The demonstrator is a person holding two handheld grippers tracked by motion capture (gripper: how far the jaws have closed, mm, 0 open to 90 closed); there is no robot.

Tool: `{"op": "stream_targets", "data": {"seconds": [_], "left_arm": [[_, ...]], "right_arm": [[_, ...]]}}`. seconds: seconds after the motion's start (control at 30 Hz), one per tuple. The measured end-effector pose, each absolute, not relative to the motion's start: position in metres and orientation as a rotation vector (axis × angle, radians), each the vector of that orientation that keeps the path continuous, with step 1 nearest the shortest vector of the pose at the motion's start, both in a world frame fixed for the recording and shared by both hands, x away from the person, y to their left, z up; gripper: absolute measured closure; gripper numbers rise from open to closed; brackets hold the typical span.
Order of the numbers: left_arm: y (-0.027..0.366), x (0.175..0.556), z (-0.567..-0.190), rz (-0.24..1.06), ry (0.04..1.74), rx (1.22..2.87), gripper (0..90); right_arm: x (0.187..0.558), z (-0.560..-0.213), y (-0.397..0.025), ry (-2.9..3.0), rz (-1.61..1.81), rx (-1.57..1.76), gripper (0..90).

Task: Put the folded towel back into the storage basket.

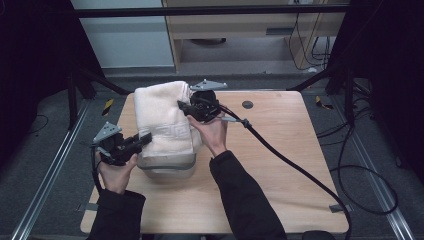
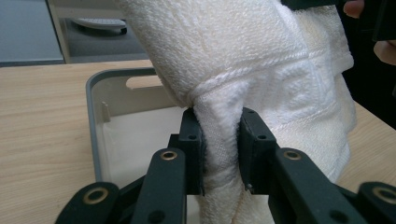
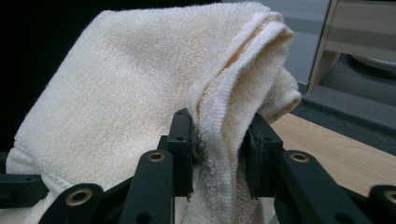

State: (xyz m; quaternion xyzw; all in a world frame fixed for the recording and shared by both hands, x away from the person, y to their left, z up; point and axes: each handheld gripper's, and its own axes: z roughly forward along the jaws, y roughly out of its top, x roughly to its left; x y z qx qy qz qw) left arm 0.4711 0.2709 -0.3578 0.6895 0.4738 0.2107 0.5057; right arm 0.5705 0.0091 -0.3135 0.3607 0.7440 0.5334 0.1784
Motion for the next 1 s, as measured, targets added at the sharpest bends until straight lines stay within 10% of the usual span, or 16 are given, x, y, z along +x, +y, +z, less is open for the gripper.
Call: {"op": "stream_targets", "data": {"seconds": [1.0], "left_arm": [[0.283,0.489,-0.384,0.530,1.240,1.728,72.8]], "right_arm": [[0.590,-0.356,0.033,2.132,1.461,1.112,67.6]]}}
